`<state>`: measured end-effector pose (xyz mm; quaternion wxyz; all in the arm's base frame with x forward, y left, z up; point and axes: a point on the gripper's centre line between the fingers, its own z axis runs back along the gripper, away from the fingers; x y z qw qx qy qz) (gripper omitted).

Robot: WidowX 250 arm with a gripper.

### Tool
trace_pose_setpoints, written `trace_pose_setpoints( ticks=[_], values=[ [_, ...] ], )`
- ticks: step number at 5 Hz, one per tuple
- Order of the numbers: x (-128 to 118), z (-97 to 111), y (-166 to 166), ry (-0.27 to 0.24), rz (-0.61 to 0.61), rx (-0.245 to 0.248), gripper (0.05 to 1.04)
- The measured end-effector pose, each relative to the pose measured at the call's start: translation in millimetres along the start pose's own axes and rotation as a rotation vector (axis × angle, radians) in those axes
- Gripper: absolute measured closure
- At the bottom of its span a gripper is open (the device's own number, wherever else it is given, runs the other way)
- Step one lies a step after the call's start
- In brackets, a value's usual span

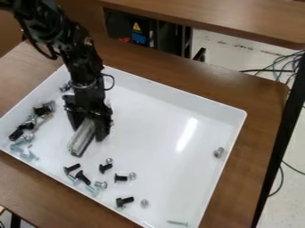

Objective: Sweep into pile

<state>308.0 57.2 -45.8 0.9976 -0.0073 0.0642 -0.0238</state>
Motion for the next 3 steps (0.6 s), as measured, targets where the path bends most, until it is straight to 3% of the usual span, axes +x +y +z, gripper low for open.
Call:
trace_pose_setpoints(
  ticks=[1,2,3],
  values=[
    [-12,9,-1,0.079,0.002,0.047,0.072],
    [-14,32,-21,0.095,0.012,0.132,0.079],
    [-18,54,-40,0.051,-0.010,0.177,0.085]
  ],
)
